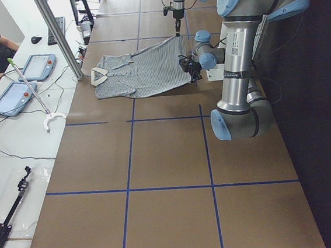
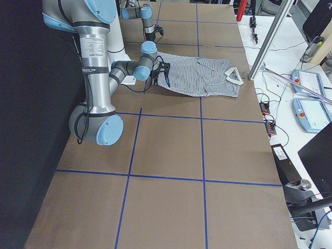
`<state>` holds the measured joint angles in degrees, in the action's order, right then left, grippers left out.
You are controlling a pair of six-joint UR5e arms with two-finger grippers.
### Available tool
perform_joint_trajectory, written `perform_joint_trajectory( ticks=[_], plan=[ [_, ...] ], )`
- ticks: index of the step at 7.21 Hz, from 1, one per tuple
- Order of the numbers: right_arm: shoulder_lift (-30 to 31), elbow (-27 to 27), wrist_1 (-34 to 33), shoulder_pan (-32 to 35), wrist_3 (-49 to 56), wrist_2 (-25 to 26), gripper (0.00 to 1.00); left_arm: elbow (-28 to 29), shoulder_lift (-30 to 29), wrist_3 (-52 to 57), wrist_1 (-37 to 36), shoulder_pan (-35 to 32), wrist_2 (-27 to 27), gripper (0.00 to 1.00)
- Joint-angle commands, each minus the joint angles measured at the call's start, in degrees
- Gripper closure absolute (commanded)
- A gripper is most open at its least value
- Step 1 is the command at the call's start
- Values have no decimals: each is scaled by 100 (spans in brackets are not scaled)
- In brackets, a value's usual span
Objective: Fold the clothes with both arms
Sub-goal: 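Lift the hem with both grippers and fold it toward the collar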
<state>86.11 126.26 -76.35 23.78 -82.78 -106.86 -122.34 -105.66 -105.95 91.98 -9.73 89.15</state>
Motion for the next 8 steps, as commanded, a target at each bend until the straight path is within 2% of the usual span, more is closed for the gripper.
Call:
perform_joint_trajectory(
  ticks=[1,3,5,6,8],
  plan=[
    [518,503,-2,-83,-19,-762,100,-656,89,-39,-266,442,-3,100],
    [993,1100,-2,-714,-36,-801,100,-1255,107,-327,-757,1154,-20,100],
    [891,1033,15,-769,-27,-784,100,-1582,98,-409,-883,1272,-3,100],
    [690,928,24,-578,-19,-723,100,-1670,63,-331,-883,1176,15,100],
    [-30,411,24,246,95,-722,100,-1644,2,368,-866,493,33,100]
  ],
)
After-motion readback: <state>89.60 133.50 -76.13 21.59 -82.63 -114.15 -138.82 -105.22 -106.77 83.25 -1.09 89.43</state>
